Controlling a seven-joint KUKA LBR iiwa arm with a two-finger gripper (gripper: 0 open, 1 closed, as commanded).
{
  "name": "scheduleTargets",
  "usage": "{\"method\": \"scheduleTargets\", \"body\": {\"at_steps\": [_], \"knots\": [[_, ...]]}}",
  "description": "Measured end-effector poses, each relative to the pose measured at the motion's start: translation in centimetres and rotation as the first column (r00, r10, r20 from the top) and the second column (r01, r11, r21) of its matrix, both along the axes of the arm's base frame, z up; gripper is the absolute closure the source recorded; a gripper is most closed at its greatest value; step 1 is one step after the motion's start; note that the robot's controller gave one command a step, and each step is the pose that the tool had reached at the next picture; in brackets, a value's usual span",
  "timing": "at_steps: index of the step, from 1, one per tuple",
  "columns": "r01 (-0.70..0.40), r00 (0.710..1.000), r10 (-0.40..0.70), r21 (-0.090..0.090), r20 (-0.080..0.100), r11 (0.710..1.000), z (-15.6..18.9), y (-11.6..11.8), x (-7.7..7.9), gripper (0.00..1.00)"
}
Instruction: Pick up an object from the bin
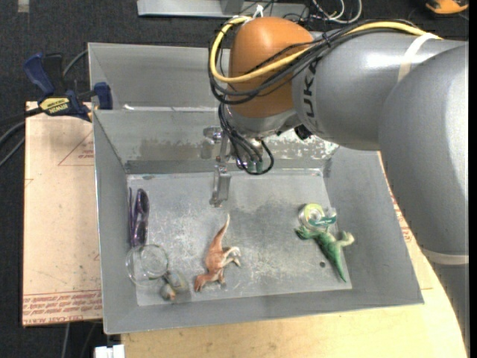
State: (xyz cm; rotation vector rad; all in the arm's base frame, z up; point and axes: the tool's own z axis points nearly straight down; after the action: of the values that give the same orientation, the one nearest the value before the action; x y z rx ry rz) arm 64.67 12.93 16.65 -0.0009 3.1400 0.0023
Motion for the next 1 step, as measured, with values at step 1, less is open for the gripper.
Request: {"method": "scheduleTargets", "body": {"at_steps": [1], "knots": [[-0.069, 0.998, 0.069, 0.001, -0.002, 0.998, -5.78, -3.41, -8.05, 0.0]]}}
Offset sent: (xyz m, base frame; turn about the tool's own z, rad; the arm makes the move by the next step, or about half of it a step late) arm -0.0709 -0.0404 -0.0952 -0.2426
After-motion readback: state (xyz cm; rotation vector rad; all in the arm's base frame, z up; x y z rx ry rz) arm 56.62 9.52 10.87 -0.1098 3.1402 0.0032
